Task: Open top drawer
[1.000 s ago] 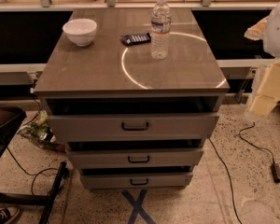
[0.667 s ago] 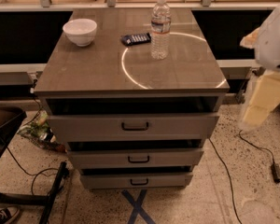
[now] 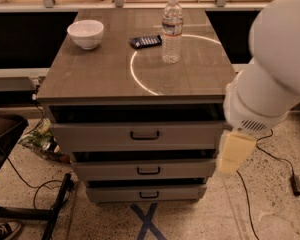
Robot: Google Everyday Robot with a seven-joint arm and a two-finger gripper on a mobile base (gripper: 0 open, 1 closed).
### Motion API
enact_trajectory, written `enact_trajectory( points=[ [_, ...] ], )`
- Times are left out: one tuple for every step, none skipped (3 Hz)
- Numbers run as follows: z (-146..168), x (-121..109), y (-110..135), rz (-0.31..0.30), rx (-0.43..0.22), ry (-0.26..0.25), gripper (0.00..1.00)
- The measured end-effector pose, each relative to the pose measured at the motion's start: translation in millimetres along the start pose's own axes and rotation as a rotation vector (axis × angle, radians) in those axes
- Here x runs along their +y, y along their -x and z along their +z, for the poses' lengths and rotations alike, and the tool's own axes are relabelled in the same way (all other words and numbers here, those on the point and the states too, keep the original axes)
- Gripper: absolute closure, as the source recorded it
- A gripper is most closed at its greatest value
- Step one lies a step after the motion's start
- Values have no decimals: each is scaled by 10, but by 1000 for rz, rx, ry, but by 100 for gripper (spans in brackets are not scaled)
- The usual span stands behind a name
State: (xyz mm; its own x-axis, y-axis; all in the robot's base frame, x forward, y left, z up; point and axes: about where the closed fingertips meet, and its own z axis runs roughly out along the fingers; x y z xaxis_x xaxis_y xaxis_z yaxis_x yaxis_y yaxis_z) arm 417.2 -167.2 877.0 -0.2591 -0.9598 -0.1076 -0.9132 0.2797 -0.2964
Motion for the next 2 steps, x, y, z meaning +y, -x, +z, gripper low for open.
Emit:
enact_trajectory(
  points=[
    [297, 205, 236, -42, -14, -2, 0],
    [438, 353, 435, -94, -82, 20, 0]
  ],
)
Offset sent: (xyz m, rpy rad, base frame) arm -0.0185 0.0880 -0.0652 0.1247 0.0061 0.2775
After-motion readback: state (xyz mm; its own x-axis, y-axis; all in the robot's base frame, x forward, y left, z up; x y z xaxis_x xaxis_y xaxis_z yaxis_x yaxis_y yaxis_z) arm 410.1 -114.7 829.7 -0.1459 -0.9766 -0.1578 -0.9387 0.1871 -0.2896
